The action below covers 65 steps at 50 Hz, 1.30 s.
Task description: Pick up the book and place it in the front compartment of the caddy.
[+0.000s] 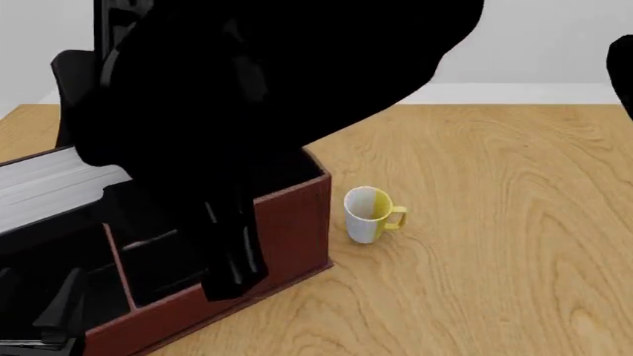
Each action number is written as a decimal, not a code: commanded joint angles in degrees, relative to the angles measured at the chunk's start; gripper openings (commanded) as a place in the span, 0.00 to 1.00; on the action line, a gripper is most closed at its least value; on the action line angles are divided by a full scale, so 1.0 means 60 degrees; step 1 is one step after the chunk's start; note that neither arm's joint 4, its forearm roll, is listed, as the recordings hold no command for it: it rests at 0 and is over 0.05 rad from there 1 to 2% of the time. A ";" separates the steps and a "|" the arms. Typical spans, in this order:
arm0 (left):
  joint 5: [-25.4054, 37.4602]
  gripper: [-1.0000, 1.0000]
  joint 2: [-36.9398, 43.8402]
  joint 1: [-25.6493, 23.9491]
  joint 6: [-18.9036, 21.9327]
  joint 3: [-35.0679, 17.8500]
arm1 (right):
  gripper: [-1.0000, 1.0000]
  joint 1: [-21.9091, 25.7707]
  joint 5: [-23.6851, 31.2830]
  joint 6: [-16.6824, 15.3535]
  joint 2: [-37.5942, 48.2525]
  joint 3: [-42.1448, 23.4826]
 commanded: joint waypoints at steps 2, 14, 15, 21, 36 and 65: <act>0.0000 1.00 0.0000 0.0000 0.0000 0.0000 | 0.00 0.0072 -0.0001 0.0399 0.0382 -0.0529; 0.0000 1.00 0.0000 0.0000 0.0000 0.0000 | 0.00 -0.0127 -0.0012 0.0261 0.0912 -0.0875; 0.0000 1.00 0.0000 0.0000 0.0000 0.0000 | 0.00 -0.0155 -0.0036 0.0266 0.0973 -0.0924; 0.0000 1.00 0.0000 0.0000 0.0000 0.0000 | 0.00 -0.0388 -0.0279 0.0210 0.1156 -0.0903; 0.0000 1.00 0.0000 0.0000 0.0000 0.0000 | 0.00 -0.0855 -0.1291 0.0205 0.1349 -0.0258; 0.0000 1.00 0.0000 0.0000 0.0000 0.0000 | 0.00 -0.1493 -0.2309 0.0131 0.1927 0.0421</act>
